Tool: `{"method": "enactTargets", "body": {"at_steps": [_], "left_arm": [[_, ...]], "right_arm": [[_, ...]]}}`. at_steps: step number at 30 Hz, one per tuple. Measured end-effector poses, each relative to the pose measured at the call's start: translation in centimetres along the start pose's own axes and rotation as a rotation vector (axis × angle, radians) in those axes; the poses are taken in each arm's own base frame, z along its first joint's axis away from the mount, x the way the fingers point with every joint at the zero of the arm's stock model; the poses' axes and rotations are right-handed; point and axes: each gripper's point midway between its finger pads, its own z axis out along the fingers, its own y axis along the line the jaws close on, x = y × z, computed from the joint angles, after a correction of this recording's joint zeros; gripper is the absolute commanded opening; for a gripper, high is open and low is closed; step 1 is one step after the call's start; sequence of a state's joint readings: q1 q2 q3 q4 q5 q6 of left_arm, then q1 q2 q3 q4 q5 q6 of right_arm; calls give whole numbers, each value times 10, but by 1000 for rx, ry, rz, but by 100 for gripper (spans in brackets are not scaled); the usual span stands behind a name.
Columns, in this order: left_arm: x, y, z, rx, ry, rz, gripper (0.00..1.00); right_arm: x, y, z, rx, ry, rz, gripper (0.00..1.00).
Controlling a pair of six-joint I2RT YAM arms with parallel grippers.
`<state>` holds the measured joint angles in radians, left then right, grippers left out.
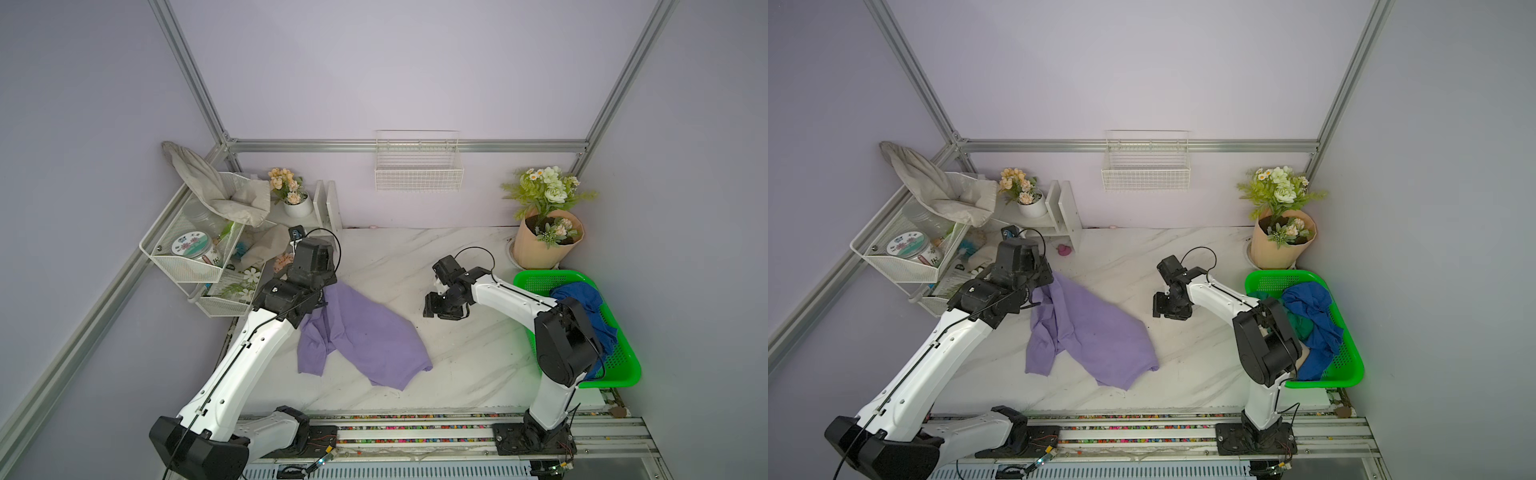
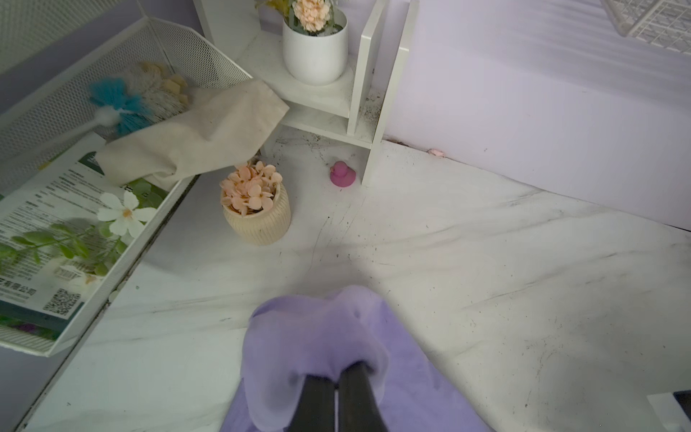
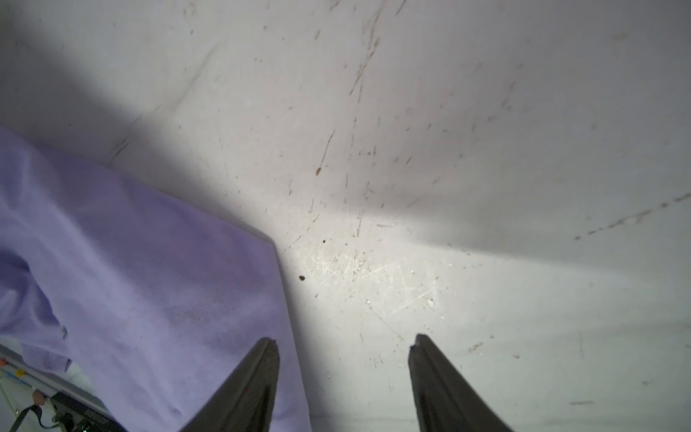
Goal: Fold and stack t-shirts
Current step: Flatten out the T-shirt at the center of the board.
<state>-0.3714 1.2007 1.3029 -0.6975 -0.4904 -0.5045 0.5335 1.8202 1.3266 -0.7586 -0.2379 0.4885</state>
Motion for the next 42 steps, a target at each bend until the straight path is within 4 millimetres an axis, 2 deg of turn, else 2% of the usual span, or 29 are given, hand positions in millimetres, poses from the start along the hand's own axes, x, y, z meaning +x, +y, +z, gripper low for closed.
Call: {"method": "enactTargets", "body": {"at_steps": [6,11,13,16,17,22,25,27,31,34,37,41,42], "left_arm": [[9,-9,7,32,39,-27,0],[19,-16,18,44,82,-27,0],[24,-19,22,48,101,-23,0],[30,-22,28,49,122,-16,0],[32,-23,30,49,129,-13,0],[37,-26,35,57,149,-8,0],[37,-28,35,63,150,-9,0],[37,-28,35,67,151,-9,0],[38,-30,35,75,155,-11,0],[38,-32,35,85,157,-19,0],[41,-32,36,91,164,-20,0],[46,-33,37,95,175,-17,0],[46,-33,37,97,177,-17,0]], "right_arm": [[43,24,10,-52,138,-122,60],[87,24,18,-46,268,-170,58],[100,23,19,-36,306,-188,47],[110,28,19,-36,330,-222,5],[111,29,20,-36,333,-230,0],[114,23,31,3,356,-235,0],[103,12,34,96,338,-244,0],[81,6,27,197,274,-266,0],[10,-13,-9,460,43,-278,0],[-31,-42,-42,641,-97,-229,0],[-47,-80,-65,803,-145,-169,0],[-56,-125,-76,969,-145,-98,0],[-56,-132,-76,988,-136,-84,6]]}}
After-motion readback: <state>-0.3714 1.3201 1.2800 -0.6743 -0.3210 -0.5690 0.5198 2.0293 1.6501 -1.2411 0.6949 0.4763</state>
